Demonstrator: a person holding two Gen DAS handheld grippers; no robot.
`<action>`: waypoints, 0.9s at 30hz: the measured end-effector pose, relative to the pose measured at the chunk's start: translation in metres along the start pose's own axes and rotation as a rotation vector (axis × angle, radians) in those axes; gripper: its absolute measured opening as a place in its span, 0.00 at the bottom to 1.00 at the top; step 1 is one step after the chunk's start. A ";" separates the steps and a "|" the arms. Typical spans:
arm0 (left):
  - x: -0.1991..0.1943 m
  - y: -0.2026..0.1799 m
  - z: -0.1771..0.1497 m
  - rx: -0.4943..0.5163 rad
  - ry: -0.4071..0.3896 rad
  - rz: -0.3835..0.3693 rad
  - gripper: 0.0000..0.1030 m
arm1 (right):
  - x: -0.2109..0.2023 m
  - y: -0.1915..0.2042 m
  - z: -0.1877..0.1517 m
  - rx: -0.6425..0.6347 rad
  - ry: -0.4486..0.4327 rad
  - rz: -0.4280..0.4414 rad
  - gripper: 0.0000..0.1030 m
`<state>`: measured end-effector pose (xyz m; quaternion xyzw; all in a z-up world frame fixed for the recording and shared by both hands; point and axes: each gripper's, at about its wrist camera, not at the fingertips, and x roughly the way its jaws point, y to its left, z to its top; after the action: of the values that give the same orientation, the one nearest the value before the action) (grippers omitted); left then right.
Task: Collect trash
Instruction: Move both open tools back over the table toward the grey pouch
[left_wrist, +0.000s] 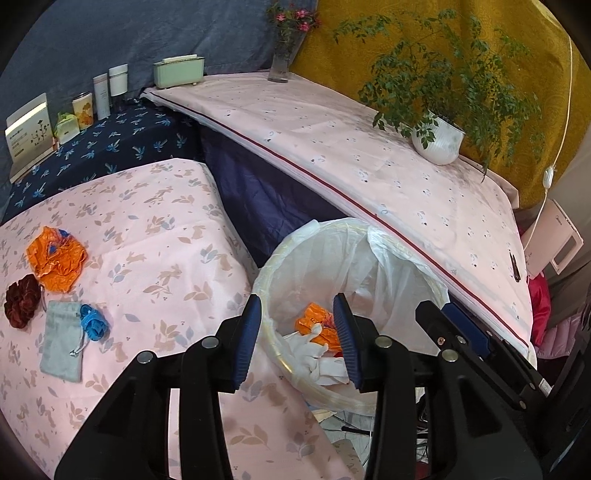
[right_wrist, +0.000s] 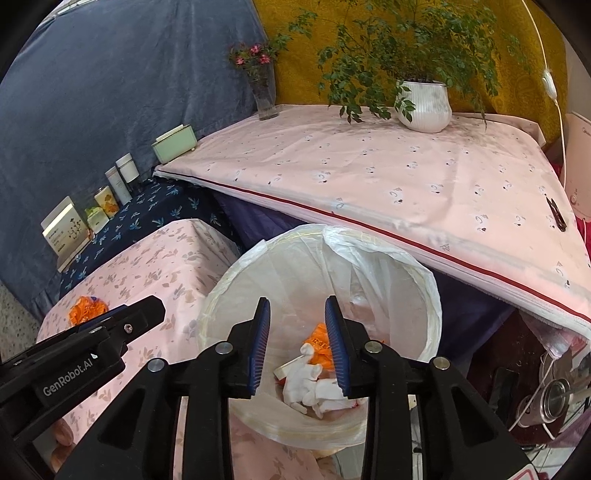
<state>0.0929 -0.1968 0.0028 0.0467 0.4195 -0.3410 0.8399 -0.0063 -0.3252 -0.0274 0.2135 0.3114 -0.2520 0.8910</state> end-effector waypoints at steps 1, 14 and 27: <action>-0.001 0.003 0.000 -0.006 -0.001 0.003 0.38 | 0.000 0.003 0.000 -0.005 0.001 0.003 0.30; -0.013 0.071 -0.009 -0.123 -0.020 0.095 0.49 | 0.007 0.056 -0.005 -0.097 0.025 0.054 0.35; -0.029 0.177 -0.037 -0.270 -0.021 0.273 0.65 | 0.026 0.148 -0.031 -0.241 0.091 0.151 0.37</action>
<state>0.1647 -0.0329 -0.0364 -0.0136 0.4423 -0.1649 0.8815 0.0839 -0.2009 -0.0334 0.1389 0.3626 -0.1351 0.9116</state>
